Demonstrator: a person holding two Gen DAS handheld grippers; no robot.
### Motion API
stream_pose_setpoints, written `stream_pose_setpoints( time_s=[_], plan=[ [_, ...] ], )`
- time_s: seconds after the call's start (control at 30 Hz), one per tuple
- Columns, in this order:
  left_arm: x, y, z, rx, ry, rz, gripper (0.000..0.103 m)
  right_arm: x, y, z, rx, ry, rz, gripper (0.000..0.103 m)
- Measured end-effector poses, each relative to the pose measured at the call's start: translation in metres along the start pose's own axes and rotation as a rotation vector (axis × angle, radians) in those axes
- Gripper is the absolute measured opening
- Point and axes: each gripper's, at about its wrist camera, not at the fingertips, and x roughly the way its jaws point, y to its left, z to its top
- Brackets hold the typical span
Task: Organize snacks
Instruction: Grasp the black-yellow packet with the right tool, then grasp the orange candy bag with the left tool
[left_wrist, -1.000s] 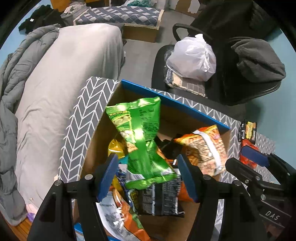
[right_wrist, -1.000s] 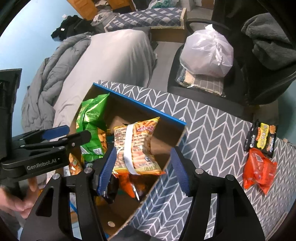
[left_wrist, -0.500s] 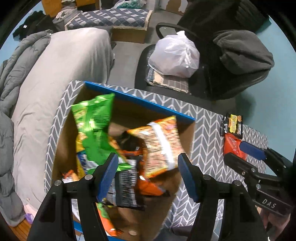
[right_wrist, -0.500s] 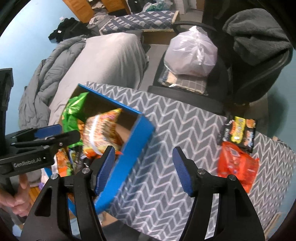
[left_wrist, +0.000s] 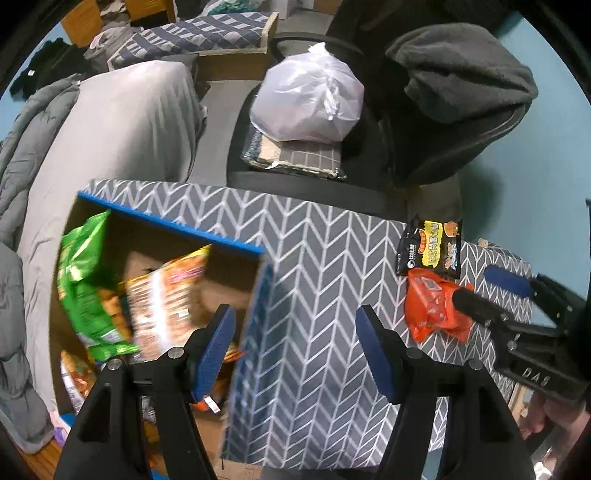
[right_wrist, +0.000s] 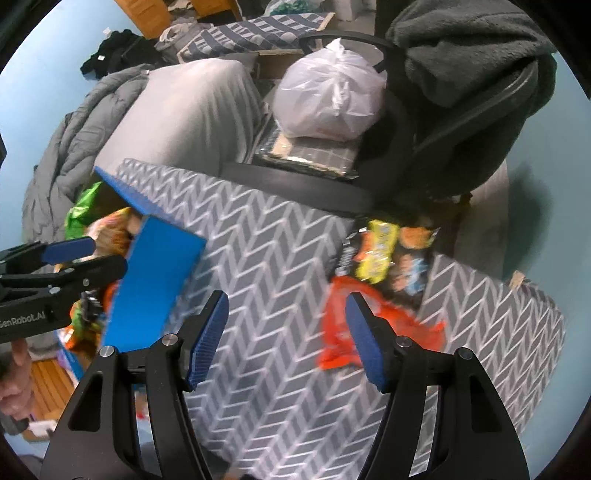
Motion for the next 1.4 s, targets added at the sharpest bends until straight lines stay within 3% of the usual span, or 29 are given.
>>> stream_pose_setpoints(
  time_s=[0.3,0.73,0.93,1.4],
  plan=[
    [0.051,-0.037,0.028,-0.007,0.035,0.071,0.072,0.021,-0.054,0.032,-0.091,0.021,-0.009,0.067],
    [0.094,-0.047,0.044,-0.05,0.033,0.146,0.075,0.085,-0.06,0.067,-0.258,0.085,0.062,0.067],
    [0.102,-0.061,0.041,-0.037,0.05,0.132,0.078,0.099,-0.068,0.06,-0.237,0.14,0.096,0.067],
    [0.117,-0.076,0.002,-0.013,0.137,0.075,0.078,0.083,-0.083,0.004,-0.144,0.197,0.017,0.067]
  ],
)
